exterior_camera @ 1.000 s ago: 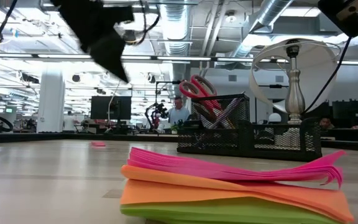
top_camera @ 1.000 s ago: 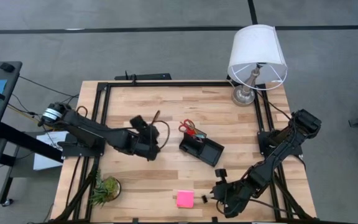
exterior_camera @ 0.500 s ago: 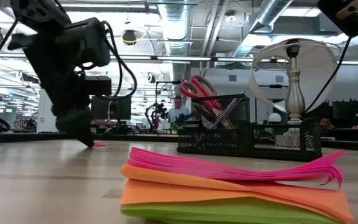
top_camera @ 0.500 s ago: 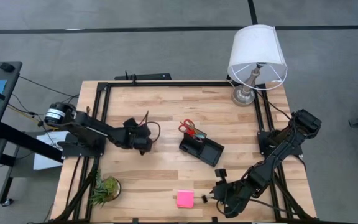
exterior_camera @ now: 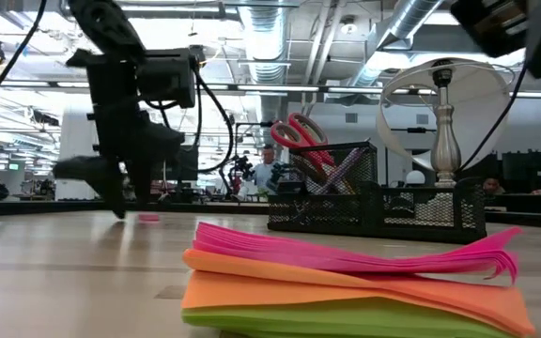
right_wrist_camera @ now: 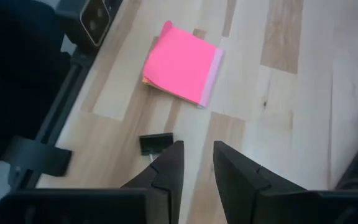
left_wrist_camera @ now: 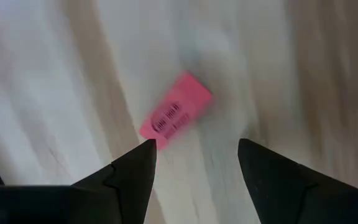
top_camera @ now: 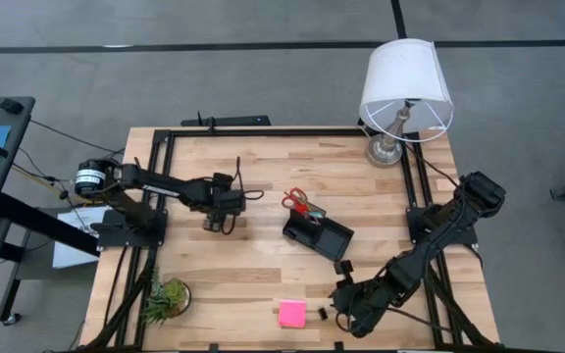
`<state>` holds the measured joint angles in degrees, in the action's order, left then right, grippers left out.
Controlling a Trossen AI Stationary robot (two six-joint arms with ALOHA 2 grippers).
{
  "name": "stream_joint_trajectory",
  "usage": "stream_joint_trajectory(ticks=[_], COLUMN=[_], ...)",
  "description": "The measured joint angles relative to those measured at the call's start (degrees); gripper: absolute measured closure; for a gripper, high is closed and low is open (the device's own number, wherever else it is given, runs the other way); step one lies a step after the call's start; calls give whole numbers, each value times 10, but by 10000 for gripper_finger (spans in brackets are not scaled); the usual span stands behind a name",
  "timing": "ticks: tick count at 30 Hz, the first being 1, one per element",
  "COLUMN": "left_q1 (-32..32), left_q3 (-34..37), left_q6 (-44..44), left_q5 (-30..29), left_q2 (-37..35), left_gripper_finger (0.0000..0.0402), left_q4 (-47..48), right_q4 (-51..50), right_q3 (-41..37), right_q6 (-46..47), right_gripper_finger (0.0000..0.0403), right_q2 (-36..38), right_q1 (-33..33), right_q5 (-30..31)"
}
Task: Pick and place office supplies into organizer
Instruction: Put the pink eraser into the desk organizer
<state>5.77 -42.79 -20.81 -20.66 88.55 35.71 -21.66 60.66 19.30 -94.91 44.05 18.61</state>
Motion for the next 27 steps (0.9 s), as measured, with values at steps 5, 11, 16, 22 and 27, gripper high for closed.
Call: stream_joint_trajectory(ticks=[5, 11, 16, 22, 27], left_q1=[21, 22, 22, 20, 23], left_q3=[-21, -22, -24, -36, -50], left_q6=[-115, -220, -258, -270, -270], left_q5=[8, 7, -1, -19, 3], left_q2=[0, 8, 44, 84, 94], left_gripper_finger=[181, 181, 181, 181, 201], left_q4=[61, 5, -19, -12, 10], right_q4=[-4, -4, -5, -7, -6], right_q3=[0, 0, 0, 0, 0], right_q6=[-16, -14, -13, -13, -13], right_gripper_finger=[322, 322, 322, 322, 322], right_q2=[0, 0, 0, 0, 0], right_q1=[-23, -39, -41, -41, -41], right_q5=[-22, -22, -23, -25, -25])
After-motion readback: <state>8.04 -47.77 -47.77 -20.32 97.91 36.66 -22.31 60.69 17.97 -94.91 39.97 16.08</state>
